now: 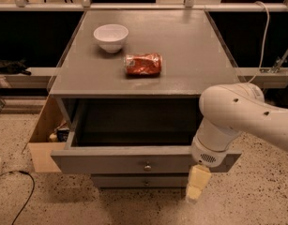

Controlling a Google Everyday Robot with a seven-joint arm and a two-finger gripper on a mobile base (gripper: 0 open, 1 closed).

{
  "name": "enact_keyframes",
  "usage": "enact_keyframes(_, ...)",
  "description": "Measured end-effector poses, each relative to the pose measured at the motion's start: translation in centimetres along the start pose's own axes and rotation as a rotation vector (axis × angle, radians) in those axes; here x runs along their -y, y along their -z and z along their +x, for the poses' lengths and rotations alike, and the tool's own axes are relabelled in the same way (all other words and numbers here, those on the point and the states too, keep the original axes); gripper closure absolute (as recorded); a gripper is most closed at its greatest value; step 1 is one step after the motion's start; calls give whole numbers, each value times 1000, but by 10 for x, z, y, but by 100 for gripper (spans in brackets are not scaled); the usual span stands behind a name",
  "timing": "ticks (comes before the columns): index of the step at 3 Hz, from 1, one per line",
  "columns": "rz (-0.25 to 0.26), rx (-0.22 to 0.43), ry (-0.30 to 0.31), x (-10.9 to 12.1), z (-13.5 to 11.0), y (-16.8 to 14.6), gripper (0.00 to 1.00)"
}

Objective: Close top drawer

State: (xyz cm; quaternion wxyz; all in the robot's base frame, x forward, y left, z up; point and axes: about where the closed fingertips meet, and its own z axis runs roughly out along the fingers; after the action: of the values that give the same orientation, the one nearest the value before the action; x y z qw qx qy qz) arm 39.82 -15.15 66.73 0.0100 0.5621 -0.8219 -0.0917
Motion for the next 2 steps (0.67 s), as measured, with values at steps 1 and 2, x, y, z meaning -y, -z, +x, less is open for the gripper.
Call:
enact_keyframes(1,17,20,-7,11,2,24,0)
enact_keyframes(2,66,67,-27,13,23,66,0)
